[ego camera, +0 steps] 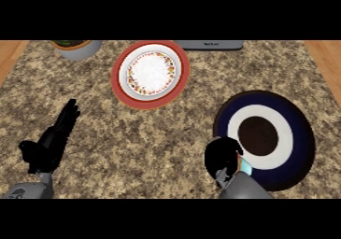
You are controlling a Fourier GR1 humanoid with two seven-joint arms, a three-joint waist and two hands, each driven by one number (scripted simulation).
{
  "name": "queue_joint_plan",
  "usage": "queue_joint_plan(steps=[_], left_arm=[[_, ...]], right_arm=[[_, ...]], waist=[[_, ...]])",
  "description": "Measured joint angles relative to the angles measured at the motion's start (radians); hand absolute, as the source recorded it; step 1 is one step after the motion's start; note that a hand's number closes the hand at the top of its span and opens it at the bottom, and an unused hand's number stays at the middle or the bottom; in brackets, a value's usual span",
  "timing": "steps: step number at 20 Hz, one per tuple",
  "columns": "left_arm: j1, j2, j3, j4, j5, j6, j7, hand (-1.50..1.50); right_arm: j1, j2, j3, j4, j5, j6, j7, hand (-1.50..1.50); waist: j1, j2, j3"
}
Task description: Pick the cupcake from the plate and place it in the plate
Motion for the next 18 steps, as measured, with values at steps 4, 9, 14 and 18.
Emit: queue_joint_plan(steps=[4,9,14,18], left_arm=[[-0.002,-0.018,0.005,-0.012,-0.019,0.007,0.007,0.00],[0.009,-0.014,0.022,-0.012,-0.013,0.002,0.012,0.00],[0.025,-0.013,0.034,-0.009,-0.010,0.008,0.008,0.00],[0.027,-0.010,0.035,-0.008,-0.008,-0.005,0.005,0.00]], right_arm=[[-0.001,-0.011,-0.012,0.012,0.019,-0.042,-0.062,1.50],[0.057,0.020,-0.122,-0.045,0.024,-0.242,-0.011,1.50],[0.115,0.093,-0.289,-0.160,0.032,-0.571,0.098,1.50],[0.186,0.122,-0.267,-0.227,0.139,-0.806,0.154,1.50]], waist=[[0.002,-0.005,-0.001],[-0.020,-0.003,0.002],[-0.052,-0.006,0.006],[-0.035,-0.002,0.004]])
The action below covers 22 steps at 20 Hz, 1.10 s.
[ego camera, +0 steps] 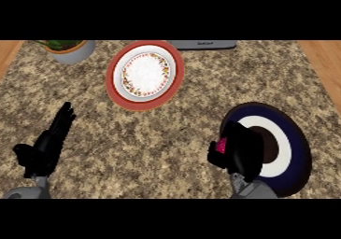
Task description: Pick the cupcake from the plate and place it in the plate
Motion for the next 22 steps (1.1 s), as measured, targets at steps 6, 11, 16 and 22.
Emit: queue_joint_plan(steps=[6,11,16,22], left_arm=[[-0.023,-0.002,0.003,0.013,-0.008,-0.013,-0.002,0.00],[-0.006,-0.018,-0.012,-0.020,-0.030,-0.006,0.005,0.00],[0.002,-0.019,-0.003,-0.014,-0.027,-0.025,-0.007,0.00],[-0.008,-0.024,0.004,-0.026,-0.033,-0.034,0.014,0.00]], right_arm=[[0.066,0.029,0.136,-0.118,0.147,-0.129,0.074,1.50],[0.033,0.033,0.229,-0.208,0.264,-0.121,0.120,1.50],[-0.095,0.033,0.278,-0.240,0.351,-0.098,0.150,1.50],[-0.283,0.032,0.272,-0.176,0.289,-0.078,0.178,1.50]], waist=[[0.020,0.004,-0.002],[0.029,0.005,-0.002],[0.036,0.006,-0.002],[0.041,0.007,-0.003]])
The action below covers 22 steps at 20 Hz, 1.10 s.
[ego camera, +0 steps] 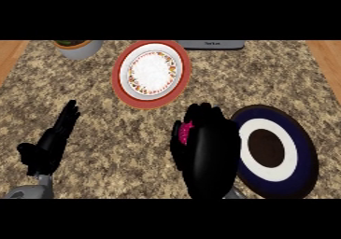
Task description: Pick the cupcake from the plate and place it in the plate
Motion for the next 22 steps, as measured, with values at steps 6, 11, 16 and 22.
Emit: queue_joint_plan(steps=[6,11,16,22], left_arm=[[-0.037,-0.014,-0.001,0.026,-0.016,0.002,0.001,0.00],[-0.044,-0.016,0.000,0.044,-0.021,-0.009,-0.007,0.00],[-0.065,-0.021,-0.005,0.042,-0.021,-0.019,0.002,0.00],[-0.093,-0.030,-0.017,0.059,-0.032,-0.026,-0.002,0.00]], right_arm=[[-0.215,0.000,-0.061,0.182,-0.147,-0.020,0.006,1.50],[-0.377,0.000,-0.096,0.368,-0.300,-0.071,-0.002,1.50],[-0.511,0.001,-0.134,0.598,-0.423,-0.194,-0.049,1.50],[-0.610,0.001,-0.125,0.842,-0.536,-0.358,-0.094,1.50]], waist=[[0.011,0.003,0.000],[0.026,0.006,0.000],[0.046,0.012,0.000],[0.075,0.021,0.000]])
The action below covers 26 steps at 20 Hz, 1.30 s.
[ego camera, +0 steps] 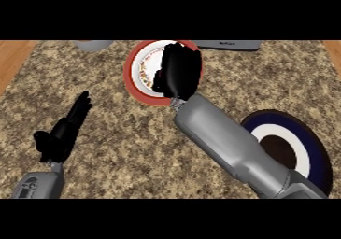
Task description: Pick the cupcake from the plate and place it in the plate
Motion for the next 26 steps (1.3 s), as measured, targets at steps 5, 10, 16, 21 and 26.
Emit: queue_joint_plan(steps=[5,10,16,21,26], left_arm=[[-0.015,-0.010,-0.010,0.008,-0.009,-0.001,-0.006,0.00],[-0.029,-0.010,-0.015,0.001,-0.011,-0.006,0.008,0.00],[-0.036,-0.014,-0.016,0.004,-0.015,-0.005,0.003,0.00],[-0.033,-0.019,-0.012,0.006,-0.016,0.004,0.006,0.00],[0.002,-0.004,0.006,-0.005,-0.007,-0.001,0.000,0.00]], right_arm=[[-0.060,0.001,-0.045,0.120,-0.059,-0.142,-0.003,-1.50],[-0.096,0.000,-0.091,0.235,-0.109,-0.243,0.004,-1.50],[-0.111,0.001,-0.131,0.312,-0.183,-0.368,0.000,-1.50],[-0.103,0.000,-0.160,0.295,-0.204,-0.552,-0.042,-1.50],[-0.016,0.000,-0.180,0.208,-0.279,-0.717,-0.137,-1.50]], waist=[[0.018,0.008,0.000],[0.032,0.011,0.000],[0.043,0.015,0.001],[0.027,0.010,0.002],[0.001,0.001,0.003]])
